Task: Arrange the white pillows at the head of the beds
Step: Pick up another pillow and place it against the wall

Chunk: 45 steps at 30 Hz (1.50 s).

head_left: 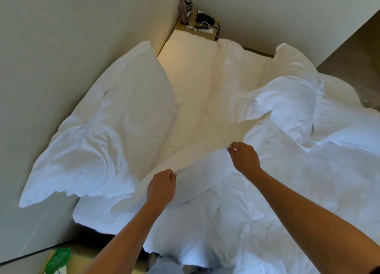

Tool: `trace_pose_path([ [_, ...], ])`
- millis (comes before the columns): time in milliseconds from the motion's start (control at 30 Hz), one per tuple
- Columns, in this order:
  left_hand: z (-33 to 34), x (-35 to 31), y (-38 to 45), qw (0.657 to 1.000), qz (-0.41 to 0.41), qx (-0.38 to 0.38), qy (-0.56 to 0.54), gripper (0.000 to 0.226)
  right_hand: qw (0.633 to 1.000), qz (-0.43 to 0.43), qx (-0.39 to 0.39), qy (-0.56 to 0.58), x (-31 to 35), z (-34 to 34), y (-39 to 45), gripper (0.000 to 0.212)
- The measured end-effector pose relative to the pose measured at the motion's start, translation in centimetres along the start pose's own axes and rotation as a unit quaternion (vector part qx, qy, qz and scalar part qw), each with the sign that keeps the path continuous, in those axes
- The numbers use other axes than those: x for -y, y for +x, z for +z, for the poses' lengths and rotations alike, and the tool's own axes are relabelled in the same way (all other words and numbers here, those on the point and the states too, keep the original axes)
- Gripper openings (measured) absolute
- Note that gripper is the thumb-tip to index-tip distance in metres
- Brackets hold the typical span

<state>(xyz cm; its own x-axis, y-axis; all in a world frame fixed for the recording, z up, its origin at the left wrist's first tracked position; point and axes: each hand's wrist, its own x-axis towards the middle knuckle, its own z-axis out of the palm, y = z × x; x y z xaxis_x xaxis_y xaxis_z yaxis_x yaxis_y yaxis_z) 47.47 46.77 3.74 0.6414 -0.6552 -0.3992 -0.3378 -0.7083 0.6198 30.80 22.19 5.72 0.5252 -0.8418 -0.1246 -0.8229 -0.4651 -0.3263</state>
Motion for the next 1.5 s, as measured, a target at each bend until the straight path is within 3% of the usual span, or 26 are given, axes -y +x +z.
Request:
trace_pose_path([
  [133, 0.4, 1.8, 0.8, 1.0, -0.02, -0.004, -0.024, 0.033, 1.0, -0.009, -0.007, 0.001, 0.1, 2.3, 0.5, 0.02],
  [333, 0.6, 1.1, 2.0, 1.0, -0.022, -0.012, -0.015, 0.019, 0.996, -0.033, 0.044, -0.069, -2.9, 2.5, 1.8, 0.019],
  [533, 0.9, 0.2, 2.4, 0.996, -0.076, -0.051, -0.014, 0.019, 0.989, -0.134, -0.017, -0.067, -5.2, 2.1, 4.6, 0.019],
  [667, 1.2, -1.4, 2.3, 0.995, -0.07, -0.068, 0.029, 0.018, 0.977, -0.202, -0.052, -0.047, -5.5, 1.3, 6.1, 0.011],
  [867, 1.5, -3.1, 0.9, 0.994, -0.083, -0.043, 0.049, 0.012, 0.975, -0.208, 0.034, 0.062, -5.4, -0.3, 6.9, 0.02],
  [1133, 2.1, -3.7, -0.2, 0.992, -0.117, -0.033, 0.023, 0.016, 0.964, -0.258, 0.035, 0.056, -6.5, -0.9, 7.9, 0.02],
  [1233, 2.3, -3.9, -0.2, 0.992, -0.111, -0.056, 0.033, 0.029, 0.962, -0.258, 0.036, 0.076, -6.8, -1.4, 8.3, 0.019],
  [1500, 1.6, -5.3, -0.6, 0.979, -0.121, -0.161, 0.015, 0.032, 0.963, -0.236, 0.016, 0.13, -4.5, -1.9, 9.7, 0.022],
])
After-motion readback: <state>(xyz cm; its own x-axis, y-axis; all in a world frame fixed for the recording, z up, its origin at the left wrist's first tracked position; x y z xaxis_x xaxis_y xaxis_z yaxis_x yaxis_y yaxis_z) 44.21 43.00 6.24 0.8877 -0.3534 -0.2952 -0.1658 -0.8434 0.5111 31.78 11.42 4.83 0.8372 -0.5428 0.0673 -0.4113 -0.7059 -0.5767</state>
